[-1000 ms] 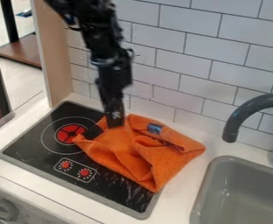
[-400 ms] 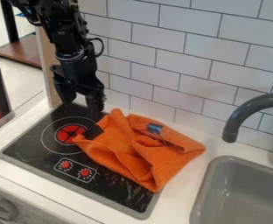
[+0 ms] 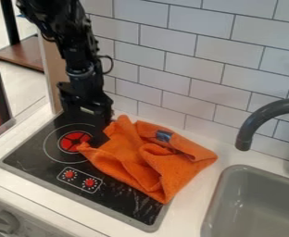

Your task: Fold the cloth from left to right

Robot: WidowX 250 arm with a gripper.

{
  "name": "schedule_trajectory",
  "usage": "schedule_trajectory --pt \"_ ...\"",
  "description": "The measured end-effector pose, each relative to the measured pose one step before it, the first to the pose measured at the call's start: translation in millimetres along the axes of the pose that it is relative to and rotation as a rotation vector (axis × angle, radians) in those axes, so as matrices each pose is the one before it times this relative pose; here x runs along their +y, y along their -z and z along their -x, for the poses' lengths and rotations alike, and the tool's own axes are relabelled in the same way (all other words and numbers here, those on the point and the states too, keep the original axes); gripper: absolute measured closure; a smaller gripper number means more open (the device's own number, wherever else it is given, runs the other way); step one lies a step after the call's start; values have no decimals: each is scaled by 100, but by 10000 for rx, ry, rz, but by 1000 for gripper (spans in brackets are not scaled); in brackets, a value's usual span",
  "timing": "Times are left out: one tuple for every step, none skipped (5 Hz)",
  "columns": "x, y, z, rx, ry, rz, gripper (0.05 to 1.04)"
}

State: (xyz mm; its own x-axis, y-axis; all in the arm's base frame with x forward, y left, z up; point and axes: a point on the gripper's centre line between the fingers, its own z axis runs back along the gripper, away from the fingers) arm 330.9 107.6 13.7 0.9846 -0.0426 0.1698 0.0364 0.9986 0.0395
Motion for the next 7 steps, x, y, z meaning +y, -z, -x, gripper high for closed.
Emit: schedule_trajectory --pt "238 1492 -357 273 -173 61 83" --pt "31 1167 -156 333 101 118 145" --pt "-66 776 -39 193 21 97 455" --pt "-128 374 -560 59 135 23 741" --pt "12 50 73 -20 -40 -32 906" --pt "341 -372 282 -174 -118 -29 996" --pt "2402 -605 1173 28 -758 -269 1017"
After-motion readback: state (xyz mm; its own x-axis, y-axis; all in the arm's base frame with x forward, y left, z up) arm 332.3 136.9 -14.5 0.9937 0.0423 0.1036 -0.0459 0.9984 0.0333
